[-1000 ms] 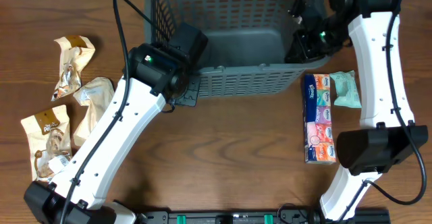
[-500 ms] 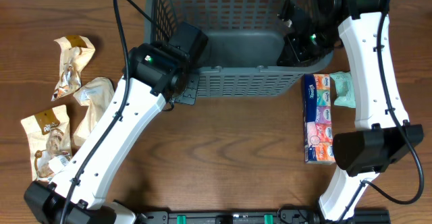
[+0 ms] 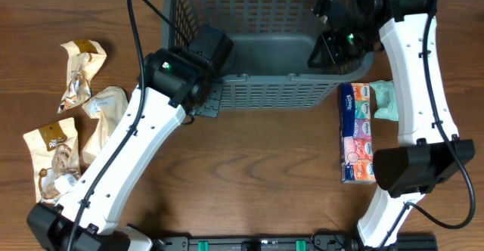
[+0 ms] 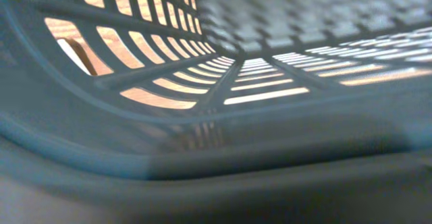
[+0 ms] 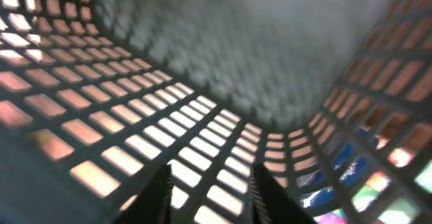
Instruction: Pack container
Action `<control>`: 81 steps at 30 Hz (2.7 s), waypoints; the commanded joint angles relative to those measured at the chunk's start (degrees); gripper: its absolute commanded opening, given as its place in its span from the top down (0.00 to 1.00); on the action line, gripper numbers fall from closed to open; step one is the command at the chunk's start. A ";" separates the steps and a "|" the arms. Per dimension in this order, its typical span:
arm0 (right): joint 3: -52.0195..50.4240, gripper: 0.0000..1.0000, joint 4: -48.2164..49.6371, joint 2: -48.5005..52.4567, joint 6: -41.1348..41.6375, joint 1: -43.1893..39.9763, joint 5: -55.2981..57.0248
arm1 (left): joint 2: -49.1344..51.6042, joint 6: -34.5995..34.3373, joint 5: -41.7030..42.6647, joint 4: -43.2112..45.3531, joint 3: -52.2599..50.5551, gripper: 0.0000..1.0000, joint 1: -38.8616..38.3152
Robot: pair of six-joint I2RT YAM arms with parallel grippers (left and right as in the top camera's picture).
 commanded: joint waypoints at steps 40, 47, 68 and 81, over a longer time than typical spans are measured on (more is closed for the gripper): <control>29.14 0.18 -0.44 -4.90 23.67 -15.69 28.72 | -21.97 -0.63 -5.35 0.11 -0.20 0.01 17.97; 28.96 0.16 -6.38 -4.87 21.22 -24.94 18.67 | -19.10 3.19 -2.71 0.04 -0.20 0.00 22.34; -9.05 0.15 -6.99 -6.43 16.20 -26.23 11.41 | -13.29 3.76 -0.37 0.96 -0.22 0.00 29.94; -33.44 0.12 -4.61 -29.31 13.94 -20.57 11.96 | -13.29 4.22 -0.35 2.38 -0.22 0.00 29.94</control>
